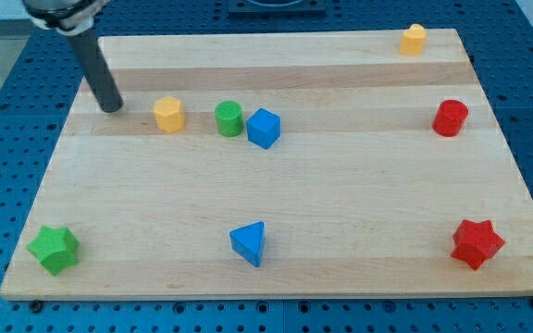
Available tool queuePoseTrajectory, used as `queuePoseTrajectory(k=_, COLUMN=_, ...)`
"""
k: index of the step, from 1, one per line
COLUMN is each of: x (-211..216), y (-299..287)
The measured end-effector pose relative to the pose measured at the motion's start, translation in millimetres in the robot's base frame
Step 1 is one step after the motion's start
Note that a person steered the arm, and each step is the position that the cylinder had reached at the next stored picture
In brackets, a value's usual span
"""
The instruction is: Push yellow hexagon below green circle
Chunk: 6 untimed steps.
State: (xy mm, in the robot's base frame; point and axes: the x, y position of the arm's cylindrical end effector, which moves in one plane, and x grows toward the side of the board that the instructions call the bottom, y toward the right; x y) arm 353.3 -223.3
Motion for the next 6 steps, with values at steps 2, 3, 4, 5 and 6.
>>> queuePoseTrajectory(k=2, x=54, y=95)
queuePoseTrajectory(k=3, x=73, y=116)
queuePoseTrajectory(k=4, x=79, y=109)
queuePoseTrajectory(k=5, x=74, y=37)
queuePoseTrajectory(k=6, x=26, y=-9)
